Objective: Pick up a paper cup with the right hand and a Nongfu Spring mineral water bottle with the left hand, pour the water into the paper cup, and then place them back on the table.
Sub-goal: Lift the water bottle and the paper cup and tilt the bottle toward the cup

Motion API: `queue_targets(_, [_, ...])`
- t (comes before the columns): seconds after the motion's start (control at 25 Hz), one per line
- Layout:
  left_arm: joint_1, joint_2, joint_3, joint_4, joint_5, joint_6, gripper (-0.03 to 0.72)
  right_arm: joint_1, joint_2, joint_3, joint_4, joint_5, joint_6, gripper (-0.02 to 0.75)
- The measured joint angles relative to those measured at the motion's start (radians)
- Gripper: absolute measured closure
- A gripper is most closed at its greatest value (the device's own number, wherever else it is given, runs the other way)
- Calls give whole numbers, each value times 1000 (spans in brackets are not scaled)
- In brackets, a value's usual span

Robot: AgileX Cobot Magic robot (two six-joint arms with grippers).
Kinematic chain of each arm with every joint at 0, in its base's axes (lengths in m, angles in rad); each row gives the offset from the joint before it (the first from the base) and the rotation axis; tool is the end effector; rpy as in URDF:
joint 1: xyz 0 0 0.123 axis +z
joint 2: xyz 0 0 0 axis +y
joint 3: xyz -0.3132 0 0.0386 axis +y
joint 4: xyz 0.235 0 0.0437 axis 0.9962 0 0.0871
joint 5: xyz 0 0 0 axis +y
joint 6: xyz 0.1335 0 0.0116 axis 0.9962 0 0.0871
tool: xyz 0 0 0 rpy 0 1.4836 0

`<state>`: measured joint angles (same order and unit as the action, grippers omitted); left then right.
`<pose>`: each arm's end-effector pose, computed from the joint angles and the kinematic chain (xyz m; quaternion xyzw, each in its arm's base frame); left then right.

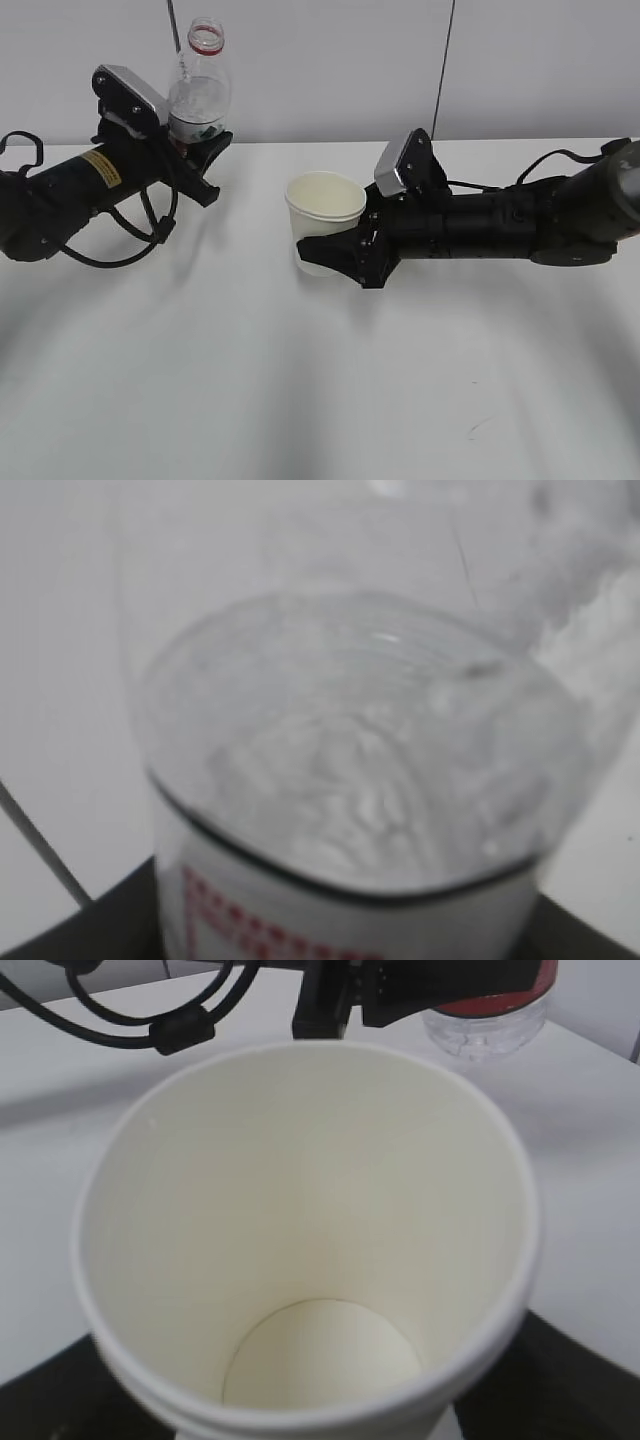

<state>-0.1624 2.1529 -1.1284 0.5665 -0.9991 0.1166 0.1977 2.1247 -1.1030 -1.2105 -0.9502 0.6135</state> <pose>0.4673 -0.1378 0.1831 0.3636 0.6130 -0.0668 0.6982 0.4062 0.1854 0.1515 -0.4308 0.6805 0.3129 0.5034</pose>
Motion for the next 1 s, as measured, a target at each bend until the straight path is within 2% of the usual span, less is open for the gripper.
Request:
queue_targets(0.32, [0,0,-5,48,7,129,312,2,33,-4,-13,-42,0,216])
queue_targets(0.52, [0,0,-5,59,23,227,312,32,52,-23,-14,-42,0,216])
queue_targets(1.0, [0,0,-5,71,41,349,312,96,52,-154,-30,-19,4,216])
